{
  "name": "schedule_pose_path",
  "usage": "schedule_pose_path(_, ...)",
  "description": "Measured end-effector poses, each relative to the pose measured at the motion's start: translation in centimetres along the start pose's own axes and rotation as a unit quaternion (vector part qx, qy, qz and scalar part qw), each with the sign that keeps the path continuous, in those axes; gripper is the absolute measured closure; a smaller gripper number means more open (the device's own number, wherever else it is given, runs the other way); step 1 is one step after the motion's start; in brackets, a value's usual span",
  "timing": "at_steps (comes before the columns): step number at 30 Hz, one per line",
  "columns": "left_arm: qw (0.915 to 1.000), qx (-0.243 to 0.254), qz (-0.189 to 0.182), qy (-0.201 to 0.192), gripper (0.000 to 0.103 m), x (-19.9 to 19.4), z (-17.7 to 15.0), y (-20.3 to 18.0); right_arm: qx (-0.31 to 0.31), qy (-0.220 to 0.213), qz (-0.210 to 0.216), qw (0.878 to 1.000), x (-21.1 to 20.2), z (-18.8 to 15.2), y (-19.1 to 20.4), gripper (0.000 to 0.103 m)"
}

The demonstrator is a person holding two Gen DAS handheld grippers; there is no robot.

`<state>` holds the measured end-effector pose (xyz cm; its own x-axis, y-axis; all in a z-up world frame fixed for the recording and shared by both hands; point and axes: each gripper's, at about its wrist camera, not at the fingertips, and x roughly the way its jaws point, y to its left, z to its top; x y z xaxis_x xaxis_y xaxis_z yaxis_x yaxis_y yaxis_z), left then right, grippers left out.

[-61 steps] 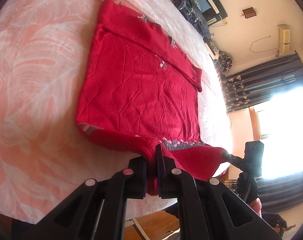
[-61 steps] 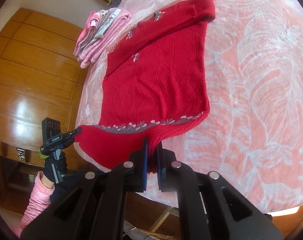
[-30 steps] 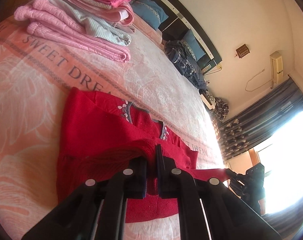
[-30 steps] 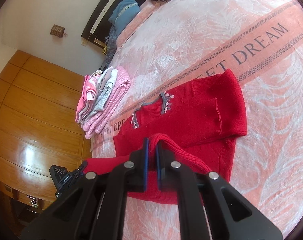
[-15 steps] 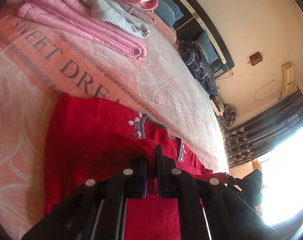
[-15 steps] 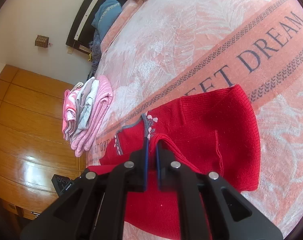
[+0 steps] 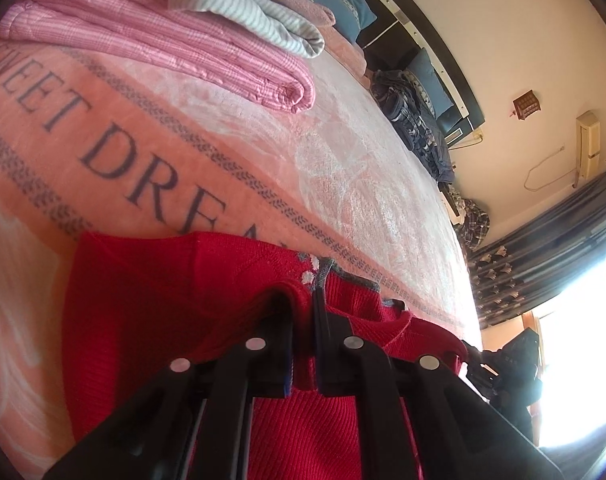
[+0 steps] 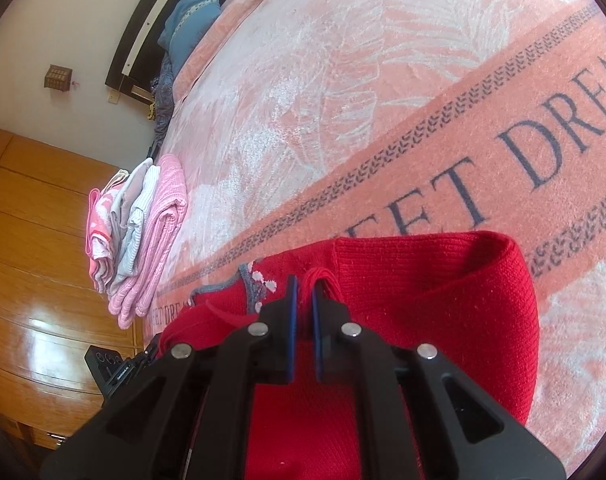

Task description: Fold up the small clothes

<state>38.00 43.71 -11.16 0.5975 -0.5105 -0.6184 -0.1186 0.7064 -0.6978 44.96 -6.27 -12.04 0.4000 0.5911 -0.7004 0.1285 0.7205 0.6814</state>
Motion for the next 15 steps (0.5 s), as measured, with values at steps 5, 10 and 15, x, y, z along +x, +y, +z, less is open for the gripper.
schedule_pose_path(5, 0.9998, -0.002, 0.006, 0.018, 0.094, 1.0, 0.4, 0.9, 0.006, 0.009, -0.019, 1.000, 1.7, 0.2, -1.1, 0.098)
schedule_pose_path(10, 0.9996, -0.017, -0.016, 0.016, 0.092, -0.1, 0.5, 1.7, -0.013, 0.014, -0.027, 0.999, 1.2, -0.3, -1.3, 0.090)
schedule_pose_path(15, 0.9938, -0.094, -0.060, 0.006, 0.092, -1.4, 1.0, 3.5, -0.047, -0.026, -0.073, 0.996, -2.0, -0.5, -0.8, 0.046)
